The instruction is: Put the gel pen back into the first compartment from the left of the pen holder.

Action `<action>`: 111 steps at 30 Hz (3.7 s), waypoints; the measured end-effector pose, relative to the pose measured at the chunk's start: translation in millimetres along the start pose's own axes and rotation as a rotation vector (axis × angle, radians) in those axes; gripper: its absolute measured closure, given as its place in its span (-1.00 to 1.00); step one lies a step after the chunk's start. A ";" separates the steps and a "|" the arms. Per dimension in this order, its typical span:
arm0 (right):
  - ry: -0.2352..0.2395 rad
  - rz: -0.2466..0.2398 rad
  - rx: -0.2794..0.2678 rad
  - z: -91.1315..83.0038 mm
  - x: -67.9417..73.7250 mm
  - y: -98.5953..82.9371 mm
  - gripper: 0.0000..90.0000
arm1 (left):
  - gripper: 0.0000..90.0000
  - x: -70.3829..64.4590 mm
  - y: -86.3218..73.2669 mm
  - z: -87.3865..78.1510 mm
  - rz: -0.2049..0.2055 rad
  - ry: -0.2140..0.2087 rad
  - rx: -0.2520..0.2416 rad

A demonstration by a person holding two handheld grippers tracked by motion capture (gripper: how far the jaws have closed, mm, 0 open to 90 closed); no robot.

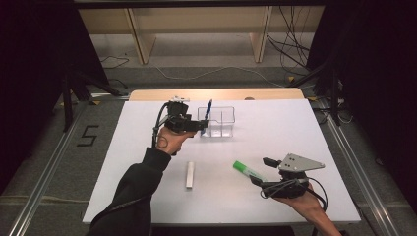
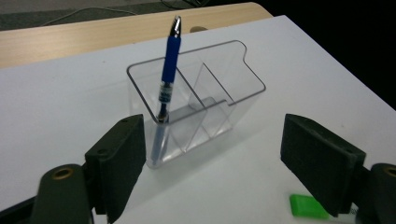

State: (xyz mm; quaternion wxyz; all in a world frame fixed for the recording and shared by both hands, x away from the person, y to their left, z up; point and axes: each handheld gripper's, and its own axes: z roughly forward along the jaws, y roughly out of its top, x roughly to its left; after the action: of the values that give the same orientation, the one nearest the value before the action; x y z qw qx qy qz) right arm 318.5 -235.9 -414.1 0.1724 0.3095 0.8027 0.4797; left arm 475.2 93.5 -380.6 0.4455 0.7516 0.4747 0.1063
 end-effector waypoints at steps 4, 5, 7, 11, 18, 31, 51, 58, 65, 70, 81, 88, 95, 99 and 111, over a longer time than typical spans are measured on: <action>-0.007 0.000 0.010 1.1 -0.9 -0.6 -0.41 | -0.54 -0.9 -6.3 -7.3 0.019 0.000 0.019; -0.007 0.003 0.006 1.0 -0.9 -0.5 -0.41 | -0.55 -0.4 -8.3 -8.5 0.012 -0.001 0.022; -0.005 0.008 0.003 1.2 -1.4 -0.5 -0.41 | -0.56 0.9 -11.9 -10.5 0.005 0.001 0.029; -0.012 0.005 0.019 1.8 -1.4 -0.9 -0.41 | -0.59 0.1 -20.0 -12.9 0.009 0.006 0.045; -0.023 0.017 0.038 3.3 -4.4 -3.2 -0.42 | -0.63 -1.5 -33.8 -21.5 0.027 0.007 0.050; -0.029 0.024 0.058 5.5 -6.3 -5.0 -0.42 | -0.64 -5.3 -53.6 -34.0 0.052 -0.027 0.026; -0.038 0.035 0.078 5.8 -11.1 -7.0 -0.43 | -0.64 -8.0 -68.1 -47.8 0.061 -0.056 -0.010; -0.041 0.033 0.088 7.6 -12.1 -7.6 -0.43 | -0.64 -7.3 -74.9 -55.9 0.065 -0.059 -0.025; -0.040 0.038 0.103 10.6 -12.1 -7.2 -0.43 | -0.65 -4.3 -83.3 -64.5 0.055 -0.056 -0.038; -0.040 0.034 0.110 13.8 -12.3 -4.9 -0.43 | -0.65 -3.9 -89.9 -69.8 0.061 -0.060 -0.060; -0.046 0.015 0.173 20.9 -21.1 5.9 -0.44 | -0.65 -6.1 -98.3 -80.1 0.083 -0.067 -0.103; -0.053 0.005 0.241 31.0 -25.7 12.7 -0.45 | -0.66 -4.5 -102.6 -82.8 0.083 -0.061 -0.099; -0.050 0.002 0.305 43.1 -29.9 17.4 -0.45 | -0.66 -3.9 -107.9 -83.6 0.084 -0.056 -0.103; -0.045 -0.010 0.347 51.7 -30.7 18.2 -0.46 | -0.66 -4.1 -111.1 -85.0 0.090 -0.055 -0.107; -0.041 -0.028 0.437 68.8 -31.7 18.4 -0.45 | -0.66 -5.3 -118.0 -91.0 0.092 -0.049 -0.128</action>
State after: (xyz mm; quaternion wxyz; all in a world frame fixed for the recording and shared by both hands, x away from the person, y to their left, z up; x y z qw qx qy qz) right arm 387.8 -204.9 -431.6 0.1242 0.3379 0.8882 0.2856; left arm 346.3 158.9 -417.3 0.4989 0.7449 0.4207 0.1385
